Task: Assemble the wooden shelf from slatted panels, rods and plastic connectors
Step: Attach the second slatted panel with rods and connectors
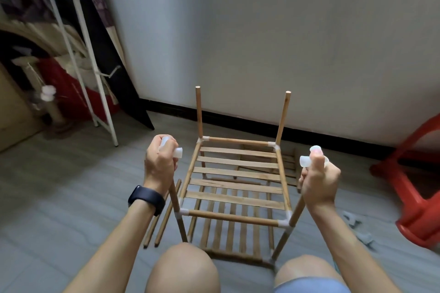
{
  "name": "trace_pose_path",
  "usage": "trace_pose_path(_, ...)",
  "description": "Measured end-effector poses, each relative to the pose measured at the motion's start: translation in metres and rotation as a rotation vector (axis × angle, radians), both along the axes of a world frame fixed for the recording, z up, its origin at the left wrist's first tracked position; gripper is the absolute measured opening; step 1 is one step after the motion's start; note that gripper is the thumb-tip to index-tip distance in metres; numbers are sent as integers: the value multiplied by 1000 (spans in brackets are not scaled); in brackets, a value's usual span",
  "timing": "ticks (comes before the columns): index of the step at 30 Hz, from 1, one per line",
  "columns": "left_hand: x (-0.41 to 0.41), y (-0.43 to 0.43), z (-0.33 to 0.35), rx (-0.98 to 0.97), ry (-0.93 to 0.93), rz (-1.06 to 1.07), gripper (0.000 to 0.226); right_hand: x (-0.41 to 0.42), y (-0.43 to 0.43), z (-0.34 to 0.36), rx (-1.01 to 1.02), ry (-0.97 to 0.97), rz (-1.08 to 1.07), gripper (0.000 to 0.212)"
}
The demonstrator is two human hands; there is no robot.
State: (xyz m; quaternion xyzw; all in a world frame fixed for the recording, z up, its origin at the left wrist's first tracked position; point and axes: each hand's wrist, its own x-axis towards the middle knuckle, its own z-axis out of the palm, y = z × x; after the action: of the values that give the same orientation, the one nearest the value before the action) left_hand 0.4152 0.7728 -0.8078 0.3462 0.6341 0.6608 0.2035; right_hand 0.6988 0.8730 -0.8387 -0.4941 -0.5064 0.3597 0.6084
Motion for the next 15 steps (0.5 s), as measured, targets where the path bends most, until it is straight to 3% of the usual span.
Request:
trace_pose_path(10,0,-4,2,-18,1,-13,18,0,-15,11,89,-26,66,63)
trace_pose_path(13,0,-4,9,-64,-28,-47,23,7,-22,16,14,155,248,79)
trace_pose_path(15,-4,-4,14,-112,-27,-49,28,13,-23,19,-17,242,345,79)
